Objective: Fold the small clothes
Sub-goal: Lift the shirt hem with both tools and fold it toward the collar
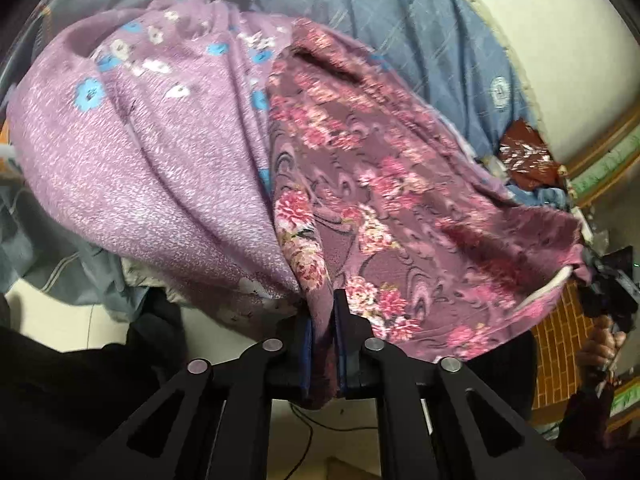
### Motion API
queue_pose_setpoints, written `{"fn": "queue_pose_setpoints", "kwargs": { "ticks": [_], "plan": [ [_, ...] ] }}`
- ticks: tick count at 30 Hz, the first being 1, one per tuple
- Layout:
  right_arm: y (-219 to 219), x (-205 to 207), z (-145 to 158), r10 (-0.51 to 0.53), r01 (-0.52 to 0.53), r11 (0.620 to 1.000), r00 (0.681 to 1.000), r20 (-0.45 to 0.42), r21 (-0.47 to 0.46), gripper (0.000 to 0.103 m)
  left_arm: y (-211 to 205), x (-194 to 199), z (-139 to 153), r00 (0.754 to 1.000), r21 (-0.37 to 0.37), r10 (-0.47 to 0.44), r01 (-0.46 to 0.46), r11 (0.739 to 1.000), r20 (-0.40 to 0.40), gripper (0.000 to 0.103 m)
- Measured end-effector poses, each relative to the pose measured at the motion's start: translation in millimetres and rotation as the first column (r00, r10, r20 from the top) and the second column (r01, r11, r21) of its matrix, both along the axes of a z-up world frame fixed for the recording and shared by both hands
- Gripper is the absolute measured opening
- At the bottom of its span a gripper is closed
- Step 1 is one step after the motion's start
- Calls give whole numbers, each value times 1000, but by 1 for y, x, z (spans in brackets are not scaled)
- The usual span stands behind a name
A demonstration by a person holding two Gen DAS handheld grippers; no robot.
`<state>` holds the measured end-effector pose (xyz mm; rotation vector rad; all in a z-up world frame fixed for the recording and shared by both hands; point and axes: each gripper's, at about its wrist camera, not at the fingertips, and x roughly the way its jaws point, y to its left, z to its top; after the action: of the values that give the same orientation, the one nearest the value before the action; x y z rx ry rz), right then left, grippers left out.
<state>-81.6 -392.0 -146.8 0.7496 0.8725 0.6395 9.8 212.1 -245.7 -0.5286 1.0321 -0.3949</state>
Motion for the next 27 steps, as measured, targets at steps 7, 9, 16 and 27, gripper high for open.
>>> {"fn": "queue_pose_setpoints", "kwargs": {
  "ticks": [7,9,16,27],
  "plan": [
    [10,1,18,6,-6,1000,999,40,2,5,-3,-1,-19,992,-13,31,-33,999,-120,60],
    [9,3,21,8,-7,1000,999,53,-17,5,-4,3,-27,989,-8,33,-35,999,-147,62],
    [6,8,-2,-2,2,1000,1000,-20,-6,5,-17,24,-54,968,-52,25,-39,998,-251,62],
    [-30,18,-75,-218,150,958,936,-278,-246,51,-23,30,-57,993,-38,-25,21,999,-115,7]
  ]
}}
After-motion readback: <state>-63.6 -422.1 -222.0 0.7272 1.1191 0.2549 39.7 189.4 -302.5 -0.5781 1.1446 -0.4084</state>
